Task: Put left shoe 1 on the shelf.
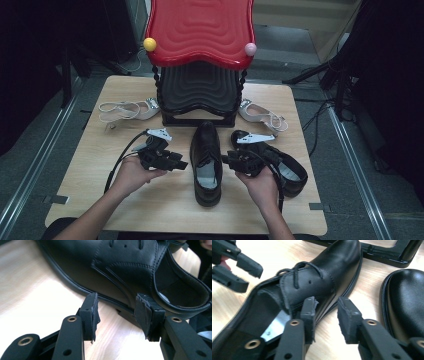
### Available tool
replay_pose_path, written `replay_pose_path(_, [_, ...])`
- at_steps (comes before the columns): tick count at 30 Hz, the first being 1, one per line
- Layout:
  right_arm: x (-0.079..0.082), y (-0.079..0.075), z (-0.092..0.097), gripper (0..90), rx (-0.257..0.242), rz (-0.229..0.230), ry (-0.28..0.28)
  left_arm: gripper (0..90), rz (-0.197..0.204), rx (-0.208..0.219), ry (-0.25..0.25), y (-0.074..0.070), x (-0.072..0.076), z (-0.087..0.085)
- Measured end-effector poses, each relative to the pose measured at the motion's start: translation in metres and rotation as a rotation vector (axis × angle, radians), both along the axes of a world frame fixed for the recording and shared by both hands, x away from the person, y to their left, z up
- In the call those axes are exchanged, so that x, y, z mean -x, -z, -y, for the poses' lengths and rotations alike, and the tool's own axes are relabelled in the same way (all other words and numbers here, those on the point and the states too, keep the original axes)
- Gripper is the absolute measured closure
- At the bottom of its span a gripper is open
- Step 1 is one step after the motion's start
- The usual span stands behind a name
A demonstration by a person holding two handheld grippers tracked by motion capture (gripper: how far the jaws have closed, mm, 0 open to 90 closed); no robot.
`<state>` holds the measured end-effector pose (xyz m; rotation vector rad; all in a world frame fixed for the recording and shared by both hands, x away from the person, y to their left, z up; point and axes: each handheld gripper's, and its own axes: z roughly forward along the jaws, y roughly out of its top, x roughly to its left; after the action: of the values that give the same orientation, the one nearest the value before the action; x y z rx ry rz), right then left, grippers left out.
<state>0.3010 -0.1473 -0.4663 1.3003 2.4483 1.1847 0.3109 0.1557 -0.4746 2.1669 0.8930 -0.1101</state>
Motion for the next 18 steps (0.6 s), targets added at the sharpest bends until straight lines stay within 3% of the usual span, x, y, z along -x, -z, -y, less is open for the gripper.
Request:
replay_pose_path(4, [0.004,-0.009,-0.001,63.7,-0.013,-0.025,0.001,57.0,-0.015,0.026,0.011,-0.01,-0.004,-0.004])
replay_pose_path(5, [0.007,-0.017,-0.002,62.5,-0.034,-0.056,0.009,57.7,0.015,0.037,0.013,-0.019,-0.008,-0.008])
replay_pose_path(8, [0.008,-0.021,-0.004,60.4,-0.044,-0.098,-0.007,59.4,0.014,0.042,0.004,-0.028,-0.014,-0.01])
replay_pose_path(9, [0.01,-0.025,-0.008,58.7,-0.037,-0.132,-0.021,67.1,0.003,0.058,0.001,-0.032,-0.016,-0.01])
replay_pose_path(11, [0.012,-0.026,-0.011,57.5,-0.038,-0.14,-0.033,69.2,0.003,0.084,0.008,-0.04,-0.021,-0.011])
replay_pose_path(12, [0.013,-0.026,-0.014,57.3,-0.034,-0.143,-0.044,73.4,0.025,0.081,0.009,-0.044,-0.022,-0.012])
replay_pose_path(18, [0.017,-0.031,-0.028,56.9,-0.022,-0.169,-0.083,81.7,0.053,0.07,0.023,-0.065,-0.034,-0.012])
